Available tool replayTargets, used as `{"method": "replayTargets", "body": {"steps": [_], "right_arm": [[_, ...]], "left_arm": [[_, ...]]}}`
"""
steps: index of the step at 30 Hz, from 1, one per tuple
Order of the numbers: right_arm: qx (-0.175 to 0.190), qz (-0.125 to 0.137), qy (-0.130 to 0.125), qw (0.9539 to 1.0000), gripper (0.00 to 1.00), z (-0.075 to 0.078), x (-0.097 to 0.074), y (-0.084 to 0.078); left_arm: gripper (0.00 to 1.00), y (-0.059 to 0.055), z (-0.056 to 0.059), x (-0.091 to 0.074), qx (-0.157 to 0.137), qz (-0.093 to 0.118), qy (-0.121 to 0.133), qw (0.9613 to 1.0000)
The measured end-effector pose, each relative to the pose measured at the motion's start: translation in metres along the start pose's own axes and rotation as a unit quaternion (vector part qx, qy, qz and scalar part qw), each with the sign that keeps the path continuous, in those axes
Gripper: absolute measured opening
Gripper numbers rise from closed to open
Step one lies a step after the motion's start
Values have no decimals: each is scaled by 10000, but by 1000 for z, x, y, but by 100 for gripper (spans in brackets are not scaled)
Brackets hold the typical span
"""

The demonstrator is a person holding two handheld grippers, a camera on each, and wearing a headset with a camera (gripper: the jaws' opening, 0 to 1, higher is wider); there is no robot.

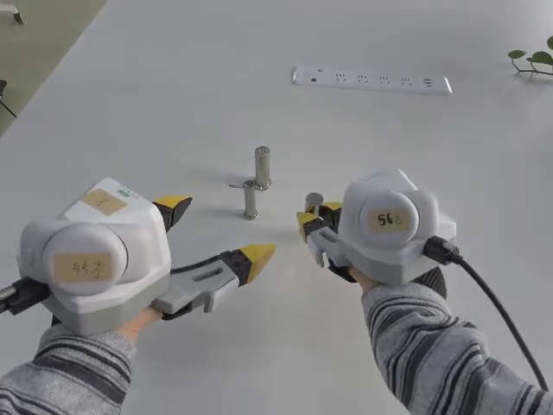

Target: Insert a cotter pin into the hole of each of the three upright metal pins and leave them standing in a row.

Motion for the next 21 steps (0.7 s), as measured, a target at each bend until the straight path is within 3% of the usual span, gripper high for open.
{"method": "replayTargets", "body": {"steps": [10,21], "right_arm": [[23,-76,137,9999,8,-10,-6,-11],[-131,-109,67,9998,8,-14,-9,-17]], "left_arm": [[66,-1,0,-2,3,-9,-6,10000],[65,-2,1,-2,-8,-39,-33,10000]]}}
Point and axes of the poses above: the centre of the closed fingertips' face, and the gripper's own axes: x roughly forward along the fingers, z roughly to its right, y roughly out of its top, the point moved 3 cm from there along -x, roughly backward along the fingers
